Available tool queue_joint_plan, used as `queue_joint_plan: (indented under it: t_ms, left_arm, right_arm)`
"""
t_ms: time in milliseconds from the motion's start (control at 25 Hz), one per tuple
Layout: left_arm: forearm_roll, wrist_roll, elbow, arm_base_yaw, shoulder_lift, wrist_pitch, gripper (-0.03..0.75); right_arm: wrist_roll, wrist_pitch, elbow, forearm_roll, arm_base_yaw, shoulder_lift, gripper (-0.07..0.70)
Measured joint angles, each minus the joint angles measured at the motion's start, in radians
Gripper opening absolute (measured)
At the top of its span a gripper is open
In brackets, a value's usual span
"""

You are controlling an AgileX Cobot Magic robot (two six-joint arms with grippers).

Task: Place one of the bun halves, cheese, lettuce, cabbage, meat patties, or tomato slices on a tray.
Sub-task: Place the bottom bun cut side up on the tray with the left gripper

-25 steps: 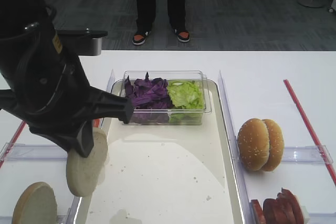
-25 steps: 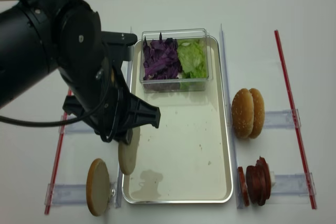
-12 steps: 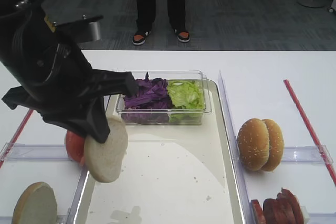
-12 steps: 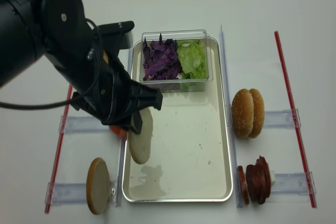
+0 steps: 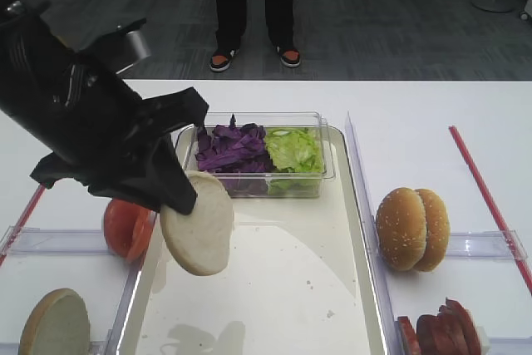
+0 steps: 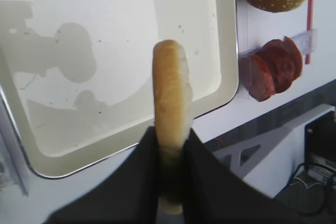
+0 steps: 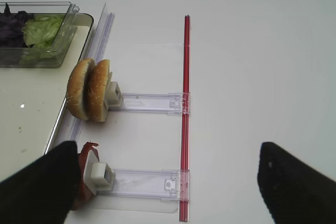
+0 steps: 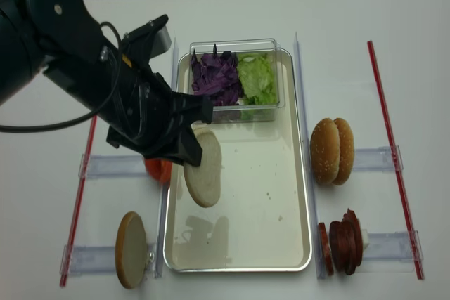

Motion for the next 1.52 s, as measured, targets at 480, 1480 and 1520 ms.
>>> queue_joint_plan:
  t_ms: [480, 1480, 1520]
  left_arm:
    - [-0.383, 0.349, 0.175, 0.106, 0.007, -0.071, 0.064]
    - [-0.812, 0.734, 0.236, 0.064, 0.299, -0.099, 0.062]
    - [-0.814, 0.745, 0.236, 0.064, 0.313, -0.112, 0.062]
  right_arm:
    - [0.004, 0.000, 0.000, 0.000, 0.000, 0.000, 0.693]
    - [0.000, -0.002, 0.000, 0.000, 0.000, 0.000, 0.693]
    - [0.000, -0.002, 0.000, 0.000, 0.000, 0.000, 0.693]
